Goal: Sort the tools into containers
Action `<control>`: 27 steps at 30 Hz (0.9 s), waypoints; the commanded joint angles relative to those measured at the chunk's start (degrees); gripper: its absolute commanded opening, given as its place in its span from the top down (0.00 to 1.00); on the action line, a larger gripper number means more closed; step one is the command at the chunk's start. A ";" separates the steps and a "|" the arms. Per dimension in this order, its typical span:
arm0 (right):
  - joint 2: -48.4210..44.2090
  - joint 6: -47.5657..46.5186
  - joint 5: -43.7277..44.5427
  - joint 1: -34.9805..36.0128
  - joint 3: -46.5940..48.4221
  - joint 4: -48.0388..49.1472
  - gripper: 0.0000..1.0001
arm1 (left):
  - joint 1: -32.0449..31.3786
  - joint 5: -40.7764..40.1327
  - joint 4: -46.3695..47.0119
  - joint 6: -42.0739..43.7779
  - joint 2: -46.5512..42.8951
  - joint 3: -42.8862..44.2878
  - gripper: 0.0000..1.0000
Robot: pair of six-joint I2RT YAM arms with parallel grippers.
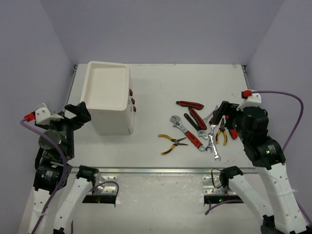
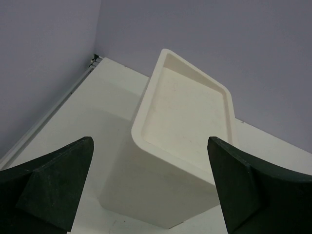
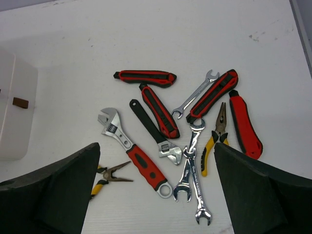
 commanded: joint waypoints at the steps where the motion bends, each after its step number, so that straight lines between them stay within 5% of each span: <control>1: -0.01 0.51 -3.10 0.24 -1.46 4.65 0.01 | -0.59 -0.45 2.28 -0.32 0.13 -0.29 0.00; 9: -1.24 4.65 -16.54 0.24 -10.83 20.04 0.01 | -0.58 -1.15 1.84 -1.14 0.49 -3.30 0.00; 11: 2.38 6.59 -29.01 0.17 -12.13 24.88 0.01 | -0.67 -1.39 2.20 -1.39 0.51 -4.52 0.00; 14: 11.26 13.37 -44.61 0.29 -14.87 40.67 0.01 | -0.67 -0.97 2.41 -1.57 0.93 -4.78 0.00; 18: 30.35 24.20 -54.09 2.92 -15.12 62.60 0.01 | -0.49 1.20 2.22 -1.71 1.04 -5.16 0.00; 21: 46.70 25.04 -57.22 7.03 -6.52 65.83 0.01 | -0.52 2.49 2.52 -1.52 0.96 -5.44 0.00; 27: 64.56 31.79 -59.51 13.23 8.05 76.95 0.07 | -0.67 4.16 2.89 -1.07 2.43 -5.51 0.00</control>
